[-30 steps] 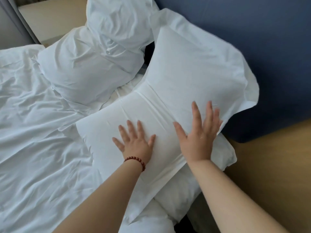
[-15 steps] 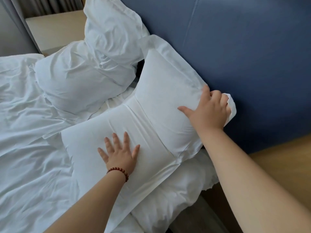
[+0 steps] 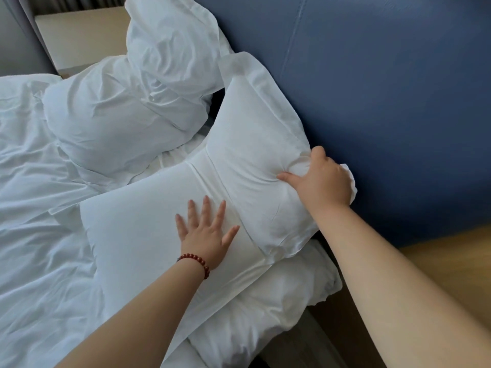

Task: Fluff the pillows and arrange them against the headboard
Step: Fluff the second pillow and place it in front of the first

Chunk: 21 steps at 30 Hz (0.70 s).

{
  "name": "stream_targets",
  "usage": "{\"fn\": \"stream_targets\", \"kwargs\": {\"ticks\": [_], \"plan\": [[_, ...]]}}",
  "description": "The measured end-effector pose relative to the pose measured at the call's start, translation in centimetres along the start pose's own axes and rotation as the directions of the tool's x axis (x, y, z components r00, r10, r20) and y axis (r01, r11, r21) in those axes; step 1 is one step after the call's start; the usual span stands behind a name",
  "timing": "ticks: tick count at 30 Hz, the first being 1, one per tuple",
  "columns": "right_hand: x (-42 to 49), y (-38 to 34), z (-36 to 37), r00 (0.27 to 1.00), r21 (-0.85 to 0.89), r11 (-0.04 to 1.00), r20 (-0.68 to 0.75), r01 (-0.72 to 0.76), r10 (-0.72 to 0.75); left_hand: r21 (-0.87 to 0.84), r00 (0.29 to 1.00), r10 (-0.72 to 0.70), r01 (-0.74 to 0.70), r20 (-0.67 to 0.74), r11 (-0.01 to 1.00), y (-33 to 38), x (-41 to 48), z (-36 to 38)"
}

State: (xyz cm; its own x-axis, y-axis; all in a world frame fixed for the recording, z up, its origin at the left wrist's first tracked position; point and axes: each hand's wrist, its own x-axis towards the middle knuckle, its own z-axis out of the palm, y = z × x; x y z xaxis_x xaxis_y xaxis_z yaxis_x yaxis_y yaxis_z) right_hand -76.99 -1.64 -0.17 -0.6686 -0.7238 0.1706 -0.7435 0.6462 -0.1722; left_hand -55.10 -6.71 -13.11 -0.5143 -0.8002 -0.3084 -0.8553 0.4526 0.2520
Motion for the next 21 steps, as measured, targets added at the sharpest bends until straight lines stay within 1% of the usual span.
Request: {"fn": "stream_targets", "kwargs": {"ticks": [2,4,7,10,12,13,15,18,20,21], "plan": [[-0.3,0.6,-0.4,1.000,0.054,0.998,-0.016,0.012,-0.011,-0.026,1.000,-0.021,0.021,0.009,0.999,0.3,0.4,0.0],[-0.4,1.4,-1.5,0.998,0.100,0.995,-0.062,0.021,-0.015,-0.059,0.999,-0.031,0.031,0.007,0.998,0.7,0.5,-0.1],[-0.5,2.1,-3.7,0.985,0.137,0.988,-0.168,0.066,-0.043,-0.135,0.999,-0.032,0.030,-0.013,0.990,1.3,0.3,-0.7],[-0.4,1.8,-6.0,0.950,0.158,0.978,-0.300,0.140,-0.087,-0.194,0.998,-0.030,0.018,-0.056,0.981,2.0,0.3,-1.4],[-0.3,2.0,-6.4,0.936,0.148,0.978,-0.341,0.150,-0.092,-0.186,0.998,-0.030,0.019,-0.060,0.982,2.6,0.5,-1.4],[-0.3,2.2,-6.1,0.933,0.133,0.981,-0.348,0.143,-0.088,-0.172,0.999,-0.029,0.022,-0.038,0.985,2.9,0.7,-1.1],[-1.1,2.9,-4.5,0.931,0.050,0.992,-0.353,0.114,-0.089,-0.145,0.998,-0.019,0.027,0.054,0.989,3.4,1.7,-0.7],[-3.6,3.9,-2.1,0.938,-0.050,0.995,-0.334,0.084,-0.096,-0.169,0.983,-0.013,0.045,0.182,0.985,3.7,3.1,-0.9],[-4.8,4.4,-1.6,0.929,-0.053,0.996,-0.360,0.075,-0.089,-0.227,0.984,-0.026,0.066,0.174,0.972,3.5,3.2,-1.3],[-5.4,4.6,-1.6,0.918,-0.044,0.997,-0.389,0.061,-0.073,-0.279,0.991,-0.035,0.071,0.131,0.958,3.5,3.0,-1.4]]}}
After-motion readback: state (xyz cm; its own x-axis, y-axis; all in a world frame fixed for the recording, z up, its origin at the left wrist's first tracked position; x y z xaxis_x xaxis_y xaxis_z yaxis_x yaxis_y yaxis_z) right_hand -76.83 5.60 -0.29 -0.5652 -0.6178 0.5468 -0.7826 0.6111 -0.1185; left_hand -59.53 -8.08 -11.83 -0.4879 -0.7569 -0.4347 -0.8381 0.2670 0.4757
